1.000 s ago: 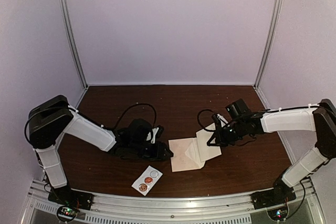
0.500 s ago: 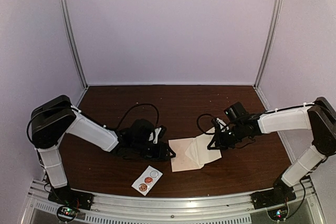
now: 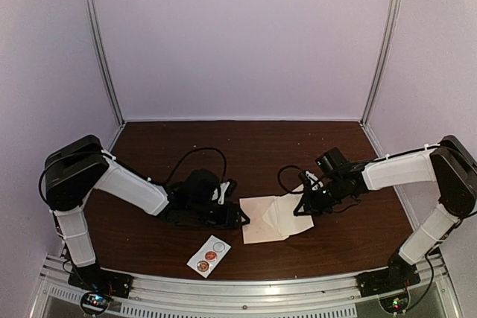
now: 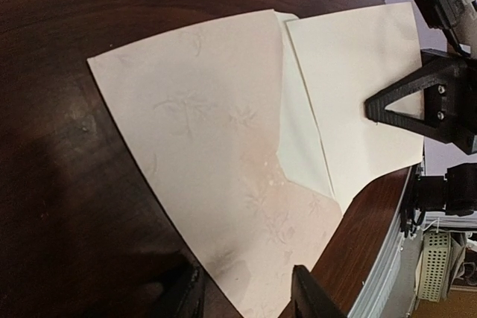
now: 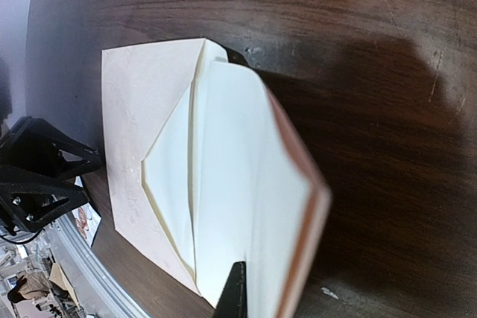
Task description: Place the letter into the envelope and seal it
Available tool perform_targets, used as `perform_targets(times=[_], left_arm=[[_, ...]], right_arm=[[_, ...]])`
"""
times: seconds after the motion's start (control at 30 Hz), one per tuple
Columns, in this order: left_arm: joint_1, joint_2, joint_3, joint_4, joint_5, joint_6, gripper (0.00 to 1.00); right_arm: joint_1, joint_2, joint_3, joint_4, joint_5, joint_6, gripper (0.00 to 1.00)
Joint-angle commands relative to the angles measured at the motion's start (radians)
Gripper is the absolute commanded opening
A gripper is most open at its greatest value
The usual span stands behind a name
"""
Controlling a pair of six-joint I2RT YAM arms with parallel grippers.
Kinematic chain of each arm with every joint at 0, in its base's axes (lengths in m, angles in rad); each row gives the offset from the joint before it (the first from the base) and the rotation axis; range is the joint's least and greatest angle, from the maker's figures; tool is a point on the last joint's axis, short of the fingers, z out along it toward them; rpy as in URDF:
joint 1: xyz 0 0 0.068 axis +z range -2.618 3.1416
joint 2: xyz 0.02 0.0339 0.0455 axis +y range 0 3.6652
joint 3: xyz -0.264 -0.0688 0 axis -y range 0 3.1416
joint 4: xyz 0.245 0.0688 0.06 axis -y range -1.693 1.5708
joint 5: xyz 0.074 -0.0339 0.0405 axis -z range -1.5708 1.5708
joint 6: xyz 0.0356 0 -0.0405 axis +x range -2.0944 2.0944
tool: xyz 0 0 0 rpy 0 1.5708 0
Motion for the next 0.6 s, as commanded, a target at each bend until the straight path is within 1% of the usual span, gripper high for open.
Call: perform_targets(times=[0.0, 0.57], left_arm=[[-0.009, 0.022, 0.014, 0.037, 0.011, 0.008, 0.41], [-0.011, 0.028, 0.015, 0.047, 0.021, 0.006, 0.4]], right_arm=[[0.008, 0.017, -0.005, 0.02, -0.01, 0.013, 0.0], [0.024, 0.05, 0.006, 0.042, -0.025, 0.031, 0.0]])
